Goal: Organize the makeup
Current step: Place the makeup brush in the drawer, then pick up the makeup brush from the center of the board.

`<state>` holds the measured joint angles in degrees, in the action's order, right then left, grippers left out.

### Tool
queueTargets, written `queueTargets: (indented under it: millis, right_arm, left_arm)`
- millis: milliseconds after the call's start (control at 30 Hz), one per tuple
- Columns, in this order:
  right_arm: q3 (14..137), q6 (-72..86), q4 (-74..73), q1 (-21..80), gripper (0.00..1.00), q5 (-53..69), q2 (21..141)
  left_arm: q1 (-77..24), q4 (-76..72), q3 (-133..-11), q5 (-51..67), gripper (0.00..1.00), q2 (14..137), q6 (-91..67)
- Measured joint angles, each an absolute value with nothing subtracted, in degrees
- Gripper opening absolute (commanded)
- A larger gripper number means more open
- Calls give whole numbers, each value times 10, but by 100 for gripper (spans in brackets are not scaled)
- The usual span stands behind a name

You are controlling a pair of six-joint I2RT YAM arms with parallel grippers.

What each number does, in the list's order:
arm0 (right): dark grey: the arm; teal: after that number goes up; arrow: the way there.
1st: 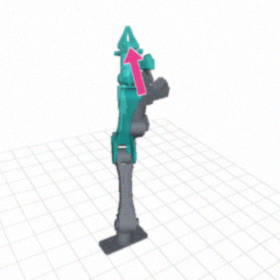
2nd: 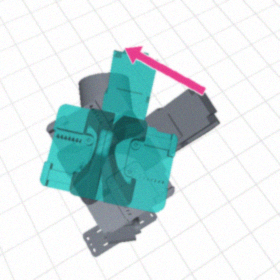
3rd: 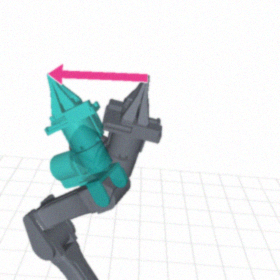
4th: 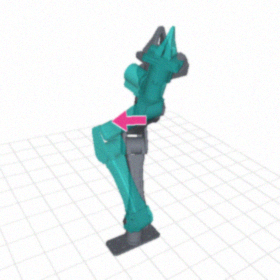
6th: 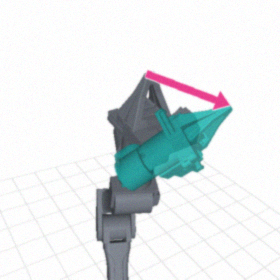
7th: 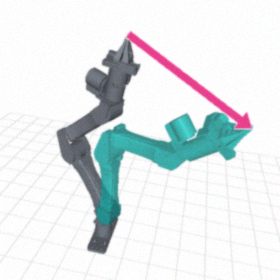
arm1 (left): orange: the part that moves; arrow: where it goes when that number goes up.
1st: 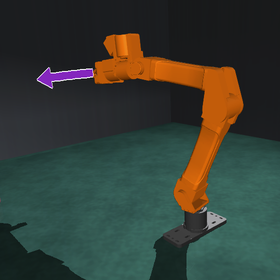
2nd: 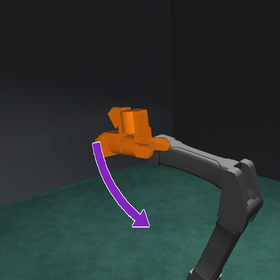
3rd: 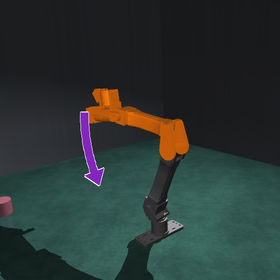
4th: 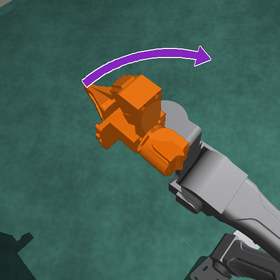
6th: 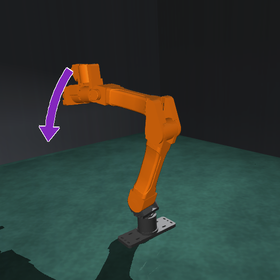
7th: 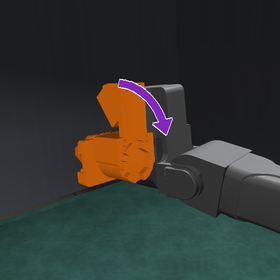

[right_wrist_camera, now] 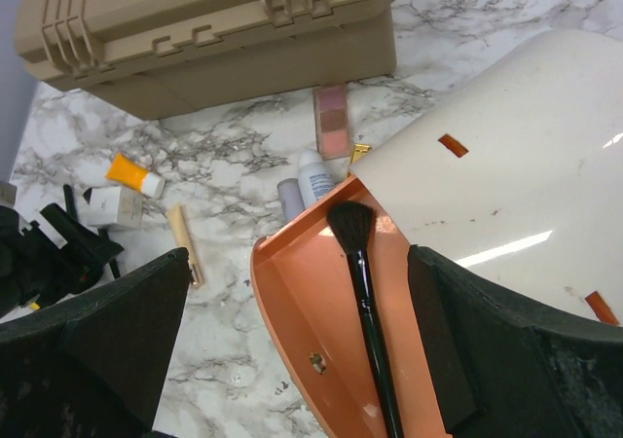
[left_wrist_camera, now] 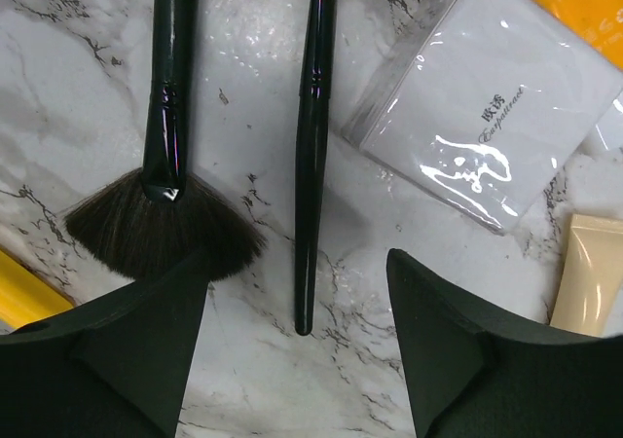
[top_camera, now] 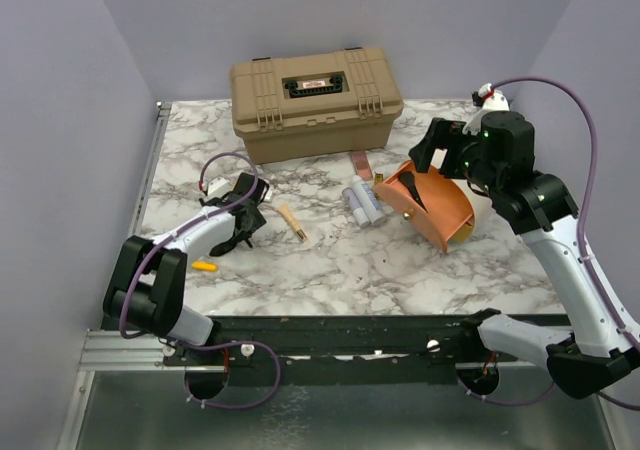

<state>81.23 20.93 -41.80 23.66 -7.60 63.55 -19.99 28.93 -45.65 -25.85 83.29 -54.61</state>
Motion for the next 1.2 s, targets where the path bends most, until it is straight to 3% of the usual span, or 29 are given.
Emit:
queueTargets:
  millis: [300,600,900,1200]
  right_arm:
    - [812,209,-423,237,100,-69,637]
    - [812,209,-427,237,100,-59,638]
    - [812,209,-427,237,100,-50,638]
    - [810,209,-427,237,100,-50,638]
  left_arm:
    - [-199,284,-474,-257,62,839,-541]
    - [-199,284,-474,-257,60,826,-538]
    - [-199,277,-475,-248,47,831,-546]
    - [-199,270,-474,-235,46,854,-564]
